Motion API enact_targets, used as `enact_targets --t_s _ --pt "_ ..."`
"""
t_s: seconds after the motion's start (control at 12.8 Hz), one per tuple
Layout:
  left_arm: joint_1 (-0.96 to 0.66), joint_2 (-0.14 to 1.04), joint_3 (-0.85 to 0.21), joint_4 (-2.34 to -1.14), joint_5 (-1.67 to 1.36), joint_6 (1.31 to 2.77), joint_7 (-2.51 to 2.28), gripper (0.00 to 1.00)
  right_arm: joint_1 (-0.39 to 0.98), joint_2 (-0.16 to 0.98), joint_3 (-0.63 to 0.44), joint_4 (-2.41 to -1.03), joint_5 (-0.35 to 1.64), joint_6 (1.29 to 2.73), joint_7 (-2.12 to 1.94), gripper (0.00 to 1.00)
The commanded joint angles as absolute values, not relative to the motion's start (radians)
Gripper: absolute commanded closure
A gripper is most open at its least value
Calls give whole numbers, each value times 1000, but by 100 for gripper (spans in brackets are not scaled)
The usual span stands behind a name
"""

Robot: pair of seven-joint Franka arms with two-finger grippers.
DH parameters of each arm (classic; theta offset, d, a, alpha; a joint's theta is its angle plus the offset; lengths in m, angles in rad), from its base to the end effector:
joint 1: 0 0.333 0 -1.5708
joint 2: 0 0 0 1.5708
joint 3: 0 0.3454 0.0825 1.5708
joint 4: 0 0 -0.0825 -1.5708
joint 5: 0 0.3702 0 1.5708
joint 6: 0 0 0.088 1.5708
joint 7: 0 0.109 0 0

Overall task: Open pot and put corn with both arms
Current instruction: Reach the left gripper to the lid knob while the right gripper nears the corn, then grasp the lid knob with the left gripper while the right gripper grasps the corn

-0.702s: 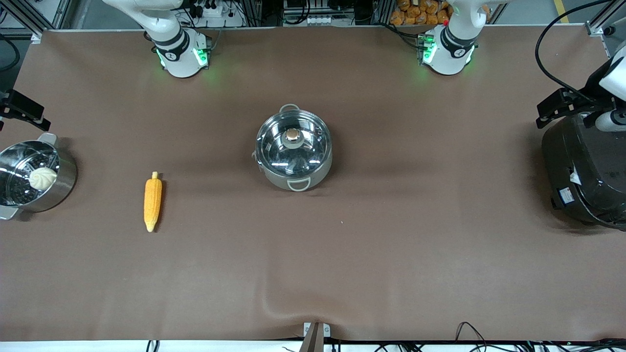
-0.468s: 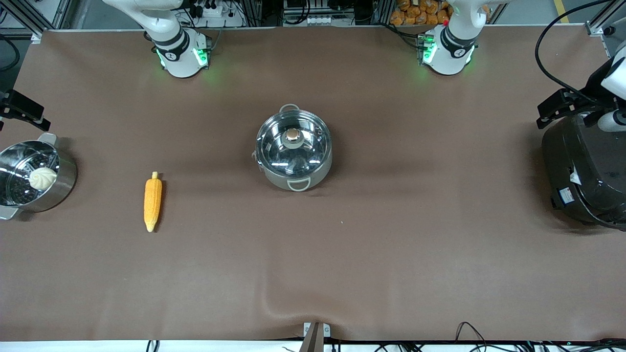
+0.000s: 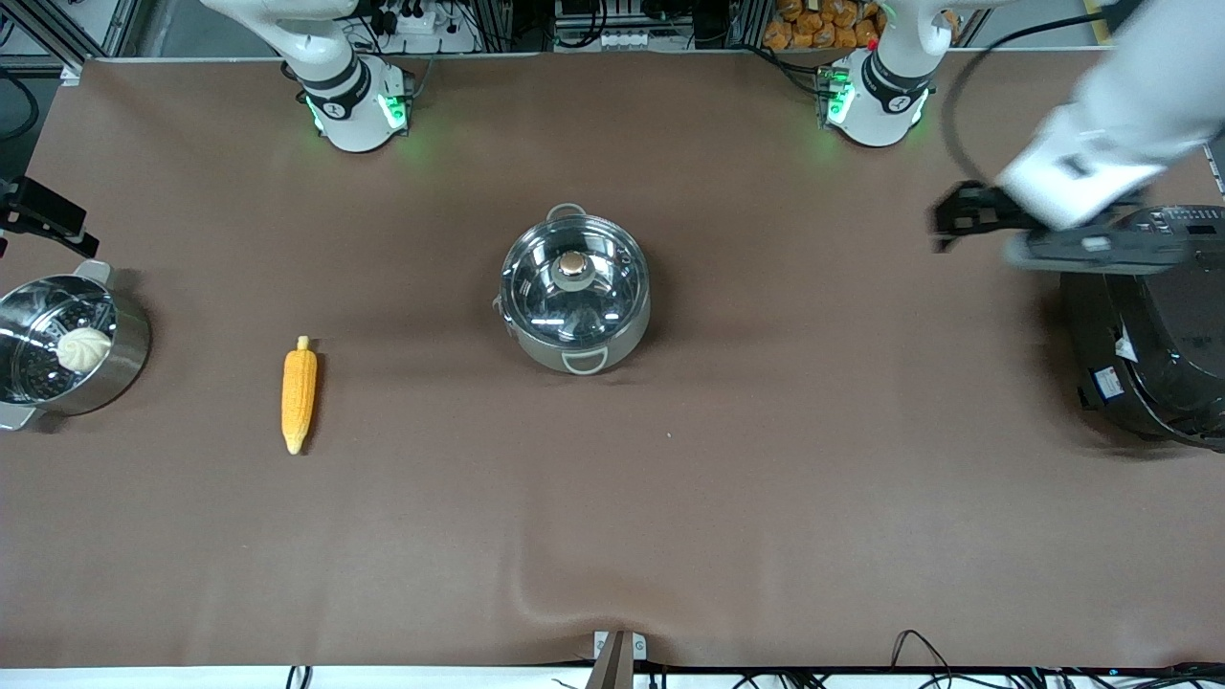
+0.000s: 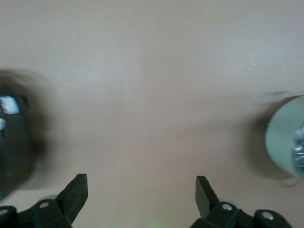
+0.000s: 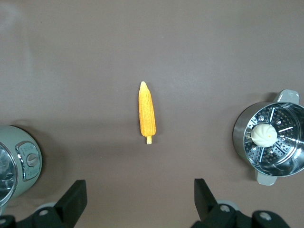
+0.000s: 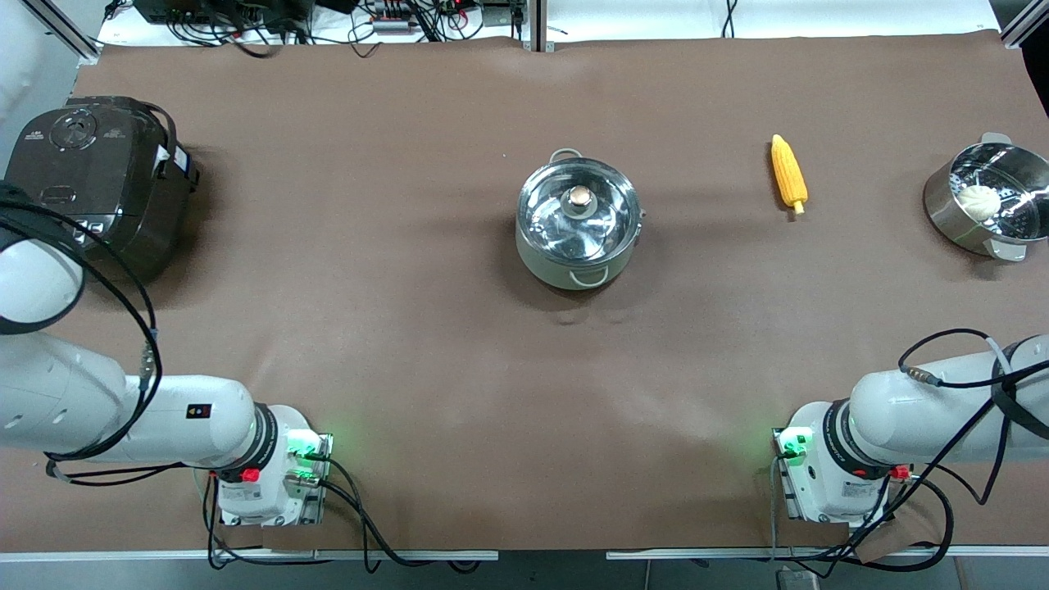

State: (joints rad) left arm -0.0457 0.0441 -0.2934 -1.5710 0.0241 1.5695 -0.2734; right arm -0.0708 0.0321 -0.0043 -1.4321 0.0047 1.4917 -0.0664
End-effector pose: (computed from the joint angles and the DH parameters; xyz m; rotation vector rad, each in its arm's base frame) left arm 0.5242 -0.1779 0.6286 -3.1153 0.1032 0.0596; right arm 0.5423 -0.0402 0.6905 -3.1387 0.0130 -0.0436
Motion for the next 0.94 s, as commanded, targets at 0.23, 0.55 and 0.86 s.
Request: enact_targets --t_s 0.23,0.55,0.86 --pt "-404 288 -319 -1439 109 1624 -840 0 -72 81 0 -1443 0 1567 -58 0" --pt "-584 440 -313 -1359 110 1755 -1133 0 -71 202 0 -1546 2 1834 -58 0" --pt "-676 581 -301 -1281 110 1836 -1258 0 -63 248 2 -1725 3 2106 -60 0"
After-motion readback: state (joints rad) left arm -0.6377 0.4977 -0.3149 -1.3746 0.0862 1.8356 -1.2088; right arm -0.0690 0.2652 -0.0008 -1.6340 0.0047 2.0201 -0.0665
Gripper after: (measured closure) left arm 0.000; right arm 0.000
